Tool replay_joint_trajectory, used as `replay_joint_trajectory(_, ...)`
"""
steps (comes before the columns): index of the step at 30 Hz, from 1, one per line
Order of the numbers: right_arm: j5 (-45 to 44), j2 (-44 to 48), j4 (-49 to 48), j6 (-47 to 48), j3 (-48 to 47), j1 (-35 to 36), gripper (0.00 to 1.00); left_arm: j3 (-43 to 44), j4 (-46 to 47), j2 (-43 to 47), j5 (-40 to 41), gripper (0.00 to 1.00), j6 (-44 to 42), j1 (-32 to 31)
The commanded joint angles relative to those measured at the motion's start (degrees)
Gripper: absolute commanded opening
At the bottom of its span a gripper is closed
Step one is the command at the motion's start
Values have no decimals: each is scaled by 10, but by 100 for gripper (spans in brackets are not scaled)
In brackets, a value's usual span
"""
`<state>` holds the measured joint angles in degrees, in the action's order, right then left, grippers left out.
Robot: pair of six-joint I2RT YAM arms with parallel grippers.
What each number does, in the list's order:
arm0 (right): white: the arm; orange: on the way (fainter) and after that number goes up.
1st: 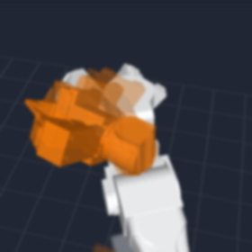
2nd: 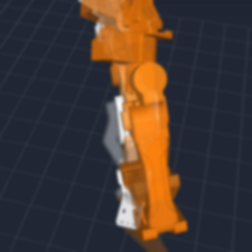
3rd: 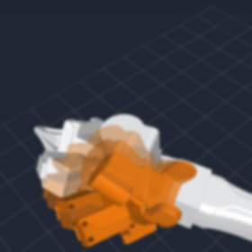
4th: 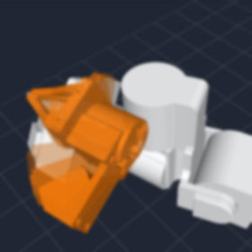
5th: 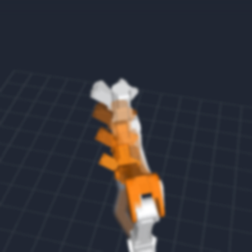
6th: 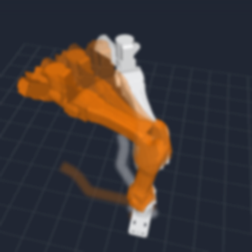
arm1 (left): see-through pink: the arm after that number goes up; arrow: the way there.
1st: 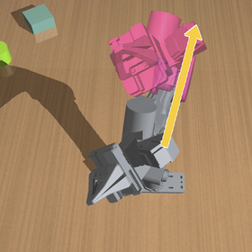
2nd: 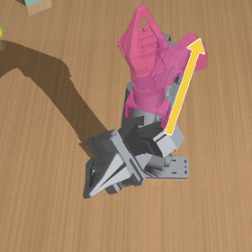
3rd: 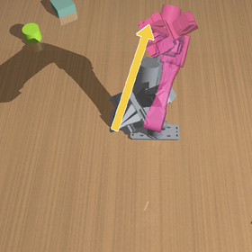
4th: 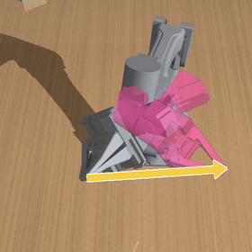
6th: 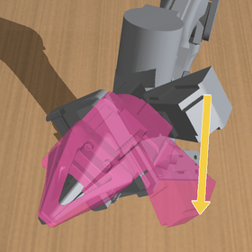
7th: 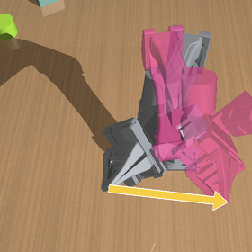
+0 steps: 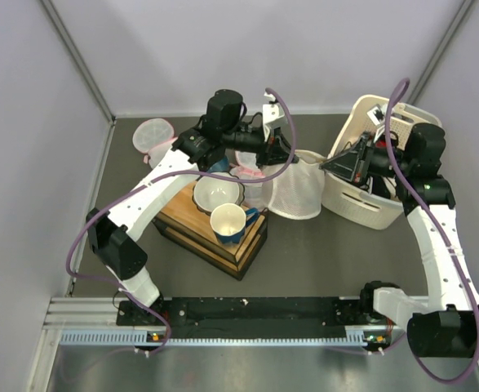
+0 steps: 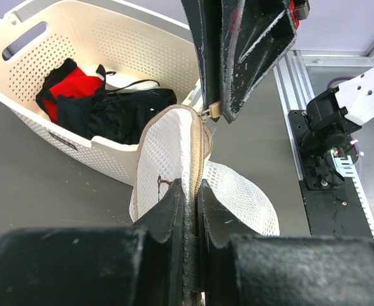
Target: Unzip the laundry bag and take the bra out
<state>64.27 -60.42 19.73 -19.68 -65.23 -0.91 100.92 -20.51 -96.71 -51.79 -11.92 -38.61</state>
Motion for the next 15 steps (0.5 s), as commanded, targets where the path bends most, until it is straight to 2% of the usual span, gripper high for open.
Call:
replay_joint_trajectory(1, -22, 2, -18, 2, -7, 1, 9, 9, 35, 22, -24, 0, 7, 1)
replay_joint_trajectory(3, -26, 0, -19, 2, -8, 2, 0, 7, 34, 25, -24, 0, 5, 1)
replay_joint_trajectory(8, -44, 7, -7, 10, 0, -5, 0, 6, 28, 31, -21, 0, -6, 2)
replay_joint_trajectory(15, -93, 36, 14, 4, 65, -60, 0, 1, 18, 50, -42, 0, -17, 21)
